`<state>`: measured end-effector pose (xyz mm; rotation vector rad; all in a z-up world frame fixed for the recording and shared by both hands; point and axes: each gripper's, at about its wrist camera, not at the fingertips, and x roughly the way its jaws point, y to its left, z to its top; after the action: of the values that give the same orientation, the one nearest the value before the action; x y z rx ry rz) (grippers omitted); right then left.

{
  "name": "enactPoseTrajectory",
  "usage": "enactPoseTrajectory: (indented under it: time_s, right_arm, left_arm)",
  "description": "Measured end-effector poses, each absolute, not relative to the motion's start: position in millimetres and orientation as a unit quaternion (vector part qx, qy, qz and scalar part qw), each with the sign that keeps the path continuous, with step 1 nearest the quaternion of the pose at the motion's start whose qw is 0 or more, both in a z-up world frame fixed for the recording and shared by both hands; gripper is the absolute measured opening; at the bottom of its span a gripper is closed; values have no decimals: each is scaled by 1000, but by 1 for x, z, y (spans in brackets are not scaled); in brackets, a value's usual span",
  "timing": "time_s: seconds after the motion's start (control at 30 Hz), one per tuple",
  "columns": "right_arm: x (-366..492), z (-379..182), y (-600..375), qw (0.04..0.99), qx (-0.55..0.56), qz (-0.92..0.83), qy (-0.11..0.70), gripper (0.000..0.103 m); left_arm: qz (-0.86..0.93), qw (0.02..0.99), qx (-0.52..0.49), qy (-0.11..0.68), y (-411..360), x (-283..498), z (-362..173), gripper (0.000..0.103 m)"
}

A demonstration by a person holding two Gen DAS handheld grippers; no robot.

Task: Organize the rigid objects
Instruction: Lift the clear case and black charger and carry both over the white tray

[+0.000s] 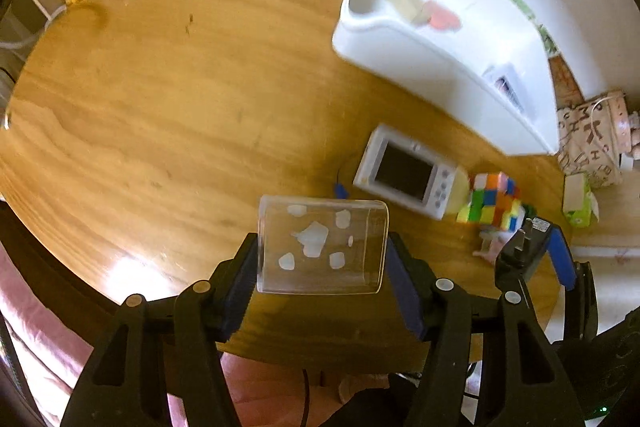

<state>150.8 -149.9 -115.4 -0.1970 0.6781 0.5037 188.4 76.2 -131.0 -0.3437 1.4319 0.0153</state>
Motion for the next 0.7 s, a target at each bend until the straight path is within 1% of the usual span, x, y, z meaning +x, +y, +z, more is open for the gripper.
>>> enactPoseTrajectory:
  time_s: [0.27, 0.7]
  right_arm:
    - [170, -89, -151, 922, -93, 235, 295, 64]
    - [214, -63, -166, 942, -77, 197, 261, 64]
  left_arm:
    - [-9, 774, -152, 615, 72, 223, -92, 65]
    - [-76, 829, -129, 539, 50, 274, -57, 65]
